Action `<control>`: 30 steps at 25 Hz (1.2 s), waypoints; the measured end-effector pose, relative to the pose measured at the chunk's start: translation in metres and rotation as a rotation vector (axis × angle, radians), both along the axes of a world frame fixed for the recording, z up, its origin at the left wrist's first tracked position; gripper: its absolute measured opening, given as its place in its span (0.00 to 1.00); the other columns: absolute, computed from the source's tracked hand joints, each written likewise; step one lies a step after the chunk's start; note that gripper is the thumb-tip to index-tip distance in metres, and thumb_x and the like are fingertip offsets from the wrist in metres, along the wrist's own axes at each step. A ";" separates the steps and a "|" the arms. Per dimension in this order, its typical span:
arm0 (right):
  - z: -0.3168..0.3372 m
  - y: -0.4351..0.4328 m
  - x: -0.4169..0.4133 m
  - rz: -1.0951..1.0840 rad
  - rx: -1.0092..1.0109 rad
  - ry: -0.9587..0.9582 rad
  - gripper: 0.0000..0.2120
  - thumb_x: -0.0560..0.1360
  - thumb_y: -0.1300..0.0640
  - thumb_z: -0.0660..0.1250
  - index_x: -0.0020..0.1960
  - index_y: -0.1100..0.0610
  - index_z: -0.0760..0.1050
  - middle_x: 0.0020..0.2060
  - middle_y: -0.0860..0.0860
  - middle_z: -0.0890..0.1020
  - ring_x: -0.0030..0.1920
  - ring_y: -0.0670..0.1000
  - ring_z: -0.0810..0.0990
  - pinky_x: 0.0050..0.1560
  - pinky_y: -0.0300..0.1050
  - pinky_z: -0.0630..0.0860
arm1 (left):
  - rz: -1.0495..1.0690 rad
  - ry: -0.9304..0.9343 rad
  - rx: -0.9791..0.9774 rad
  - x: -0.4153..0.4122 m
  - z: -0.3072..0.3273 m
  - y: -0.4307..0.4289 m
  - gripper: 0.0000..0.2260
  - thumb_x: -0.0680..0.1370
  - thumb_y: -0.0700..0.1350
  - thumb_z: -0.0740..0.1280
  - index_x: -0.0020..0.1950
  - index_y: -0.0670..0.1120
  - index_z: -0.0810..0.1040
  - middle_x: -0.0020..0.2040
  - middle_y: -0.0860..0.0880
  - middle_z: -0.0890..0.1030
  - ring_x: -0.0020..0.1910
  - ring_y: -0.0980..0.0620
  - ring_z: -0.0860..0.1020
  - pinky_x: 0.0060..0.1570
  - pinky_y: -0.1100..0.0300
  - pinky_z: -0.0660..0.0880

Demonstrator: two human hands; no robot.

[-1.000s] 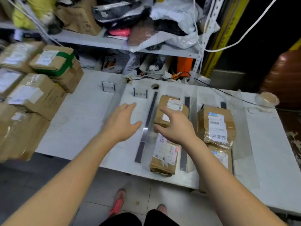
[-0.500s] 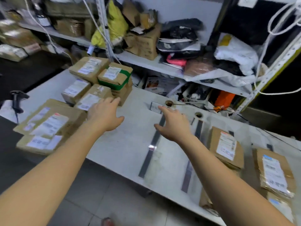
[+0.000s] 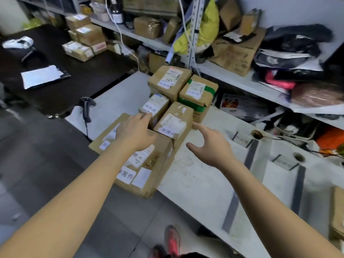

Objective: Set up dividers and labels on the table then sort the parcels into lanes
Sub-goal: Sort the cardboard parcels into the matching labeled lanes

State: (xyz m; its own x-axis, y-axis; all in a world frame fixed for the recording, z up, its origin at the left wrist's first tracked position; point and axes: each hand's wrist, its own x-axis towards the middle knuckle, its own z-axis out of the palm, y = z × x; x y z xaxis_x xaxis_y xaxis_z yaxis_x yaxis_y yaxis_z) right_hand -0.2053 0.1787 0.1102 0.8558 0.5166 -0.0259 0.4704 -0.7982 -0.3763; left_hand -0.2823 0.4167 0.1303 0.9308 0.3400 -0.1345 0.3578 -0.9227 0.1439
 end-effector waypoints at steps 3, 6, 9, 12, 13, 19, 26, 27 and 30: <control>-0.020 0.023 0.002 0.002 0.102 0.147 0.36 0.76 0.38 0.68 0.80 0.41 0.60 0.74 0.44 0.73 0.71 0.53 0.73 0.59 0.52 0.78 | 0.090 0.036 -0.140 -0.006 -0.014 0.019 0.34 0.78 0.62 0.65 0.81 0.55 0.58 0.76 0.49 0.68 0.72 0.45 0.69 0.65 0.45 0.73; -0.040 0.041 -0.002 -0.036 0.252 0.301 0.37 0.75 0.41 0.71 0.80 0.42 0.61 0.73 0.47 0.74 0.68 0.52 0.77 0.60 0.54 0.79 | 0.205 0.070 -0.440 -0.013 -0.030 0.029 0.37 0.77 0.64 0.67 0.82 0.57 0.55 0.74 0.52 0.68 0.67 0.48 0.73 0.63 0.51 0.72; -0.054 0.055 -0.009 -0.058 0.315 0.389 0.37 0.75 0.43 0.72 0.80 0.43 0.62 0.73 0.47 0.74 0.67 0.52 0.78 0.62 0.52 0.78 | 0.242 0.104 -0.537 -0.019 -0.046 0.039 0.40 0.77 0.61 0.69 0.83 0.57 0.52 0.79 0.49 0.64 0.76 0.46 0.66 0.68 0.51 0.68; -0.061 0.064 -0.022 -0.153 0.400 0.524 0.38 0.73 0.43 0.74 0.79 0.41 0.63 0.72 0.46 0.75 0.64 0.50 0.81 0.63 0.52 0.79 | 0.276 0.105 -0.662 -0.032 -0.058 0.048 0.39 0.78 0.55 0.72 0.82 0.55 0.54 0.73 0.56 0.70 0.70 0.52 0.70 0.64 0.57 0.68; -0.063 0.067 -0.028 -0.192 0.436 0.558 0.37 0.73 0.43 0.75 0.78 0.41 0.64 0.71 0.45 0.76 0.61 0.49 0.82 0.62 0.52 0.80 | 0.276 0.110 -0.699 -0.035 -0.062 0.052 0.36 0.78 0.54 0.73 0.81 0.55 0.58 0.70 0.59 0.72 0.67 0.55 0.72 0.62 0.57 0.70; -0.073 0.091 -0.071 -0.512 0.661 0.663 0.38 0.68 0.43 0.77 0.76 0.45 0.69 0.71 0.43 0.76 0.59 0.46 0.83 0.54 0.56 0.84 | 0.266 0.096 -0.890 -0.055 -0.080 0.070 0.28 0.78 0.56 0.71 0.75 0.60 0.63 0.50 0.73 0.70 0.49 0.73 0.69 0.56 0.60 0.70; -0.068 0.112 -0.105 -0.658 0.692 0.680 0.26 0.68 0.49 0.74 0.53 0.18 0.72 0.55 0.26 0.80 0.62 0.44 0.82 0.58 0.56 0.82 | 0.163 0.006 -1.005 -0.057 -0.092 0.074 0.26 0.78 0.55 0.71 0.75 0.60 0.67 0.55 0.70 0.75 0.60 0.60 0.74 0.64 0.56 0.71; -0.064 0.112 -0.106 -0.668 0.715 0.696 0.27 0.70 0.52 0.72 0.49 0.18 0.73 0.50 0.25 0.81 0.59 0.45 0.83 0.56 0.56 0.83 | 0.146 0.000 -1.006 -0.056 -0.089 0.071 0.28 0.79 0.54 0.71 0.77 0.58 0.64 0.55 0.71 0.72 0.61 0.61 0.72 0.64 0.57 0.69; -0.048 0.111 -0.109 -0.709 0.772 0.672 0.26 0.70 0.55 0.71 0.50 0.21 0.74 0.52 0.28 0.81 0.57 0.47 0.84 0.51 0.53 0.85 | 0.065 0.002 -1.027 -0.046 -0.081 0.068 0.27 0.79 0.54 0.71 0.75 0.61 0.66 0.62 0.65 0.78 0.62 0.59 0.77 0.66 0.50 0.74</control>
State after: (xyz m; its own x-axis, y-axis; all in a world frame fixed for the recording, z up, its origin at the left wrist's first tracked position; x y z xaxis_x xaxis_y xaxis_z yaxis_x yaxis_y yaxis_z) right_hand -0.3142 0.2892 0.0618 0.8869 0.0215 -0.4614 -0.4405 -0.2608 -0.8590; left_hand -0.3279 0.4850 0.0498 0.9141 0.1100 -0.3902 0.4038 -0.3333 0.8520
